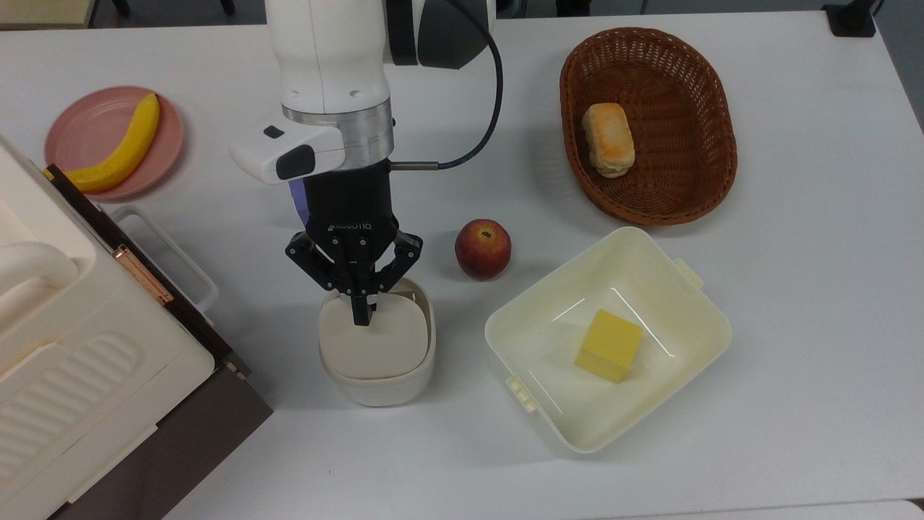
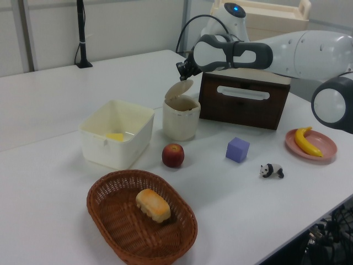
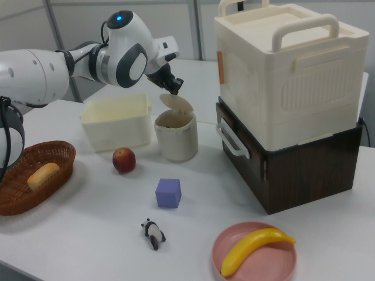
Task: Close the trash can
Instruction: 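Push the flip lid down toward the can rim with the gripper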
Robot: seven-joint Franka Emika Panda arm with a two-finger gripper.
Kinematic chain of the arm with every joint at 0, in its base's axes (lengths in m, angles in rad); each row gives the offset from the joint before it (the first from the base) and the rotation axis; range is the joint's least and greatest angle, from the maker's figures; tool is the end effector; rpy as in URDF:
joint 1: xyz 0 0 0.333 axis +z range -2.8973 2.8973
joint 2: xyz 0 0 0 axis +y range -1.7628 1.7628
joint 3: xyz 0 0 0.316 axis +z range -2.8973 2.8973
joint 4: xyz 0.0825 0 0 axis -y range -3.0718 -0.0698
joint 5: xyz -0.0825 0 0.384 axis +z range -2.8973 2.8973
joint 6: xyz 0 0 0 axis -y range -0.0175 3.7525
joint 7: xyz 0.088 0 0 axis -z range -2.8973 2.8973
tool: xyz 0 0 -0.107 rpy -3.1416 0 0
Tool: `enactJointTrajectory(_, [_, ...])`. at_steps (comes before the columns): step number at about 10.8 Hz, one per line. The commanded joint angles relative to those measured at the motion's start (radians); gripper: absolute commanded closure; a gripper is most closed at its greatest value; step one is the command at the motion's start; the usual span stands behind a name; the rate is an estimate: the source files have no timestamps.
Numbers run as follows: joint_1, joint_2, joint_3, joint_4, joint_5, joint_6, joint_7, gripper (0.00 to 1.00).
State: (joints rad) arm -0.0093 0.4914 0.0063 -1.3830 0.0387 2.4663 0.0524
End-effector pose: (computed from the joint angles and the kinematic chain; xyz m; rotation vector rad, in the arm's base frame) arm 0.7457 -0.0033 0.4969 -2.9563 0.1181 -0.9004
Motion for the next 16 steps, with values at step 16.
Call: enactJointTrajectory(16, [0.011, -0.14, 0.011, -0.243, -0.057, 0.009, -0.028, 1.0])
